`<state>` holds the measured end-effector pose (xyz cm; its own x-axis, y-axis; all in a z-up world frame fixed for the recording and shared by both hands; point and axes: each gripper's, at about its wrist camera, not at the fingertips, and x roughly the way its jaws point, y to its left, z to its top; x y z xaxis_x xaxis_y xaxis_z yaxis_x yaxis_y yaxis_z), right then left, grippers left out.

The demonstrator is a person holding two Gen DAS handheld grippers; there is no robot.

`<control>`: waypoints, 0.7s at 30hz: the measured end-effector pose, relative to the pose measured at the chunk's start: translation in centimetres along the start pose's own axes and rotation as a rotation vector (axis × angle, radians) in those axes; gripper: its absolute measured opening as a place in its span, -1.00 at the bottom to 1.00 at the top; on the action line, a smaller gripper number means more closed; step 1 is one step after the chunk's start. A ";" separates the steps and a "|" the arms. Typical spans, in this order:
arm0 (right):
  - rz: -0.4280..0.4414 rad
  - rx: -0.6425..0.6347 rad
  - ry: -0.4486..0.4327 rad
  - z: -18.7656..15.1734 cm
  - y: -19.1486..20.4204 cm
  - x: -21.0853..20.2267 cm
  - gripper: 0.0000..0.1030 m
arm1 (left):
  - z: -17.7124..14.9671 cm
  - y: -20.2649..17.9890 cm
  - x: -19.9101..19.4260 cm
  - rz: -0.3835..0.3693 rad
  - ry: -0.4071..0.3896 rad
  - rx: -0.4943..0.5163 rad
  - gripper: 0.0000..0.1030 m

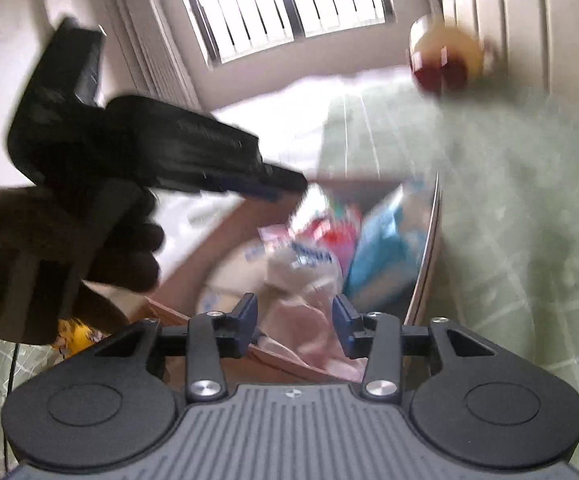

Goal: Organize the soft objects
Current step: 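Open both grippers to drop the candy bag and pink pouch into the box, then move the left gripper to the yellow rabbit toy and the right to the black bracelet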

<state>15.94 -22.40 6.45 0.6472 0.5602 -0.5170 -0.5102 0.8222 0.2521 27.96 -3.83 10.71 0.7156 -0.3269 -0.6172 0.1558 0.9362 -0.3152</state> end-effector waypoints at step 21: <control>-0.073 -0.146 -0.029 -5.7 9.0 -1.0 0.00 | -11.9 5.9 -22.1 0.213 -0.425 0.057 -0.51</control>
<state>7.46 -16.17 4.58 0.7007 0.5042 -0.5048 -0.5372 0.8384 0.0918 5.00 7.34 13.91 0.9490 -0.0558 -0.3103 0.0036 0.9861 -0.1662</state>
